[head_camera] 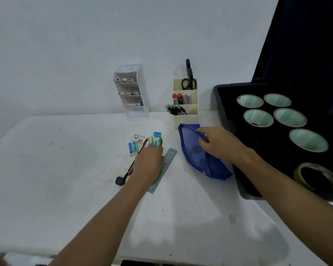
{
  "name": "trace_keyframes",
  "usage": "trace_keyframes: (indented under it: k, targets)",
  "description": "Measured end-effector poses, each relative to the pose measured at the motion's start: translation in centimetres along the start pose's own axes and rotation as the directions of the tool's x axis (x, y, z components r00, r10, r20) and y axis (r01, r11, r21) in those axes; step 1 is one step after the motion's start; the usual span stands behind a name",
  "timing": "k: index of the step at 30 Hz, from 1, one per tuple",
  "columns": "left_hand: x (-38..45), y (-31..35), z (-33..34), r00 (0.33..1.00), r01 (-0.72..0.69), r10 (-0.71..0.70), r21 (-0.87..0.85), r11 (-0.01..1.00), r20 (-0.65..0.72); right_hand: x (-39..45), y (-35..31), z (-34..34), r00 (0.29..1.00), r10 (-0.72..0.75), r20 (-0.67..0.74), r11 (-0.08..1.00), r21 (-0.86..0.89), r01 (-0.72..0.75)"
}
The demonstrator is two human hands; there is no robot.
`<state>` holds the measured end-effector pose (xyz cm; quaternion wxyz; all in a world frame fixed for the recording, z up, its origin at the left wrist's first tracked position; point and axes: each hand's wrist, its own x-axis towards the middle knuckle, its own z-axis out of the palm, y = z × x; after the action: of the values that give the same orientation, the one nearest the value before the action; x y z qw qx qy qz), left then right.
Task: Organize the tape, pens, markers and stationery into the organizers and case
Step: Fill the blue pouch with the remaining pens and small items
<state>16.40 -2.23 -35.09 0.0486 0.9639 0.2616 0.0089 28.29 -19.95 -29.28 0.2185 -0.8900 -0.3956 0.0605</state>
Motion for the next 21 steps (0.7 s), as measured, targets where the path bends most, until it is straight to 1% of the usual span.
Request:
trace_keyframes:
  k: [4, 5, 9, 10, 11, 13, 15, 17, 19, 21]
  targets:
    - [-0.8, 1.5, 0.1, 0.998, 0.010, -0.017, 0.105, 0.994, 0.066, 0.4, 0.0, 0.2, 1.000, 0.005, 0.021, 1.000, 0.011, -0.005]
    - [-0.9, 1.8, 0.1, 0.997, 0.011, -0.019, 0.106, 0.994, 0.075, 0.4, 0.0, 0.2, 1.000, 0.004, 0.026, 1.000, 0.007, -0.004]
    - [-0.3, 2.0, -0.7, 0.984, 0.105, -0.095, -0.063, 0.992, 0.149, 0.6, 0.6, 0.3, 1.000, -0.004, 0.024, 0.999, 0.051, 0.003]
    - [-0.2, 2.1, -0.9, 0.984, 0.093, -0.083, -0.060, 0.994, 0.157, 0.7, 0.8, 0.3, 1.000, -0.003, 0.027, 0.998, 0.063, 0.001]
    - [-0.2, 2.3, -1.0, 0.986, 0.067, -0.061, -0.032, 0.997, 0.155, 0.9, 0.9, 0.3, 1.000, 0.002, 0.030, 0.997, 0.078, -0.004]
    - [-0.3, 2.7, -1.1, 0.994, 0.023, -0.027, 0.032, 0.999, 0.108, 1.2, 1.2, 0.5, 0.999, 0.014, 0.047, 0.993, 0.116, -0.020]
    - [0.0, 3.2, -1.3, 0.998, 0.000, -0.005, 0.079, 0.997, 0.062, 1.4, 1.4, 0.4, 0.999, 0.018, 0.050, 0.989, 0.143, -0.025]
    - [0.4, 3.6, -1.6, 0.999, -0.013, 0.009, 0.101, 0.995, 0.044, 1.5, 1.6, 0.3, 0.999, 0.008, 0.050, 0.990, 0.138, -0.015]
    - [1.0, 3.8, -2.0, 0.999, 0.004, -0.006, 0.060, 0.998, 0.034, 1.5, 1.5, 0.3, 0.998, 0.007, 0.057, 0.993, 0.121, -0.013]
    - [1.6, 3.7, -2.6, 0.999, 0.050, -0.050, -0.041, 0.998, 0.017, 1.5, 1.6, 0.3, 0.998, 0.005, 0.063, 0.993, 0.117, -0.012]
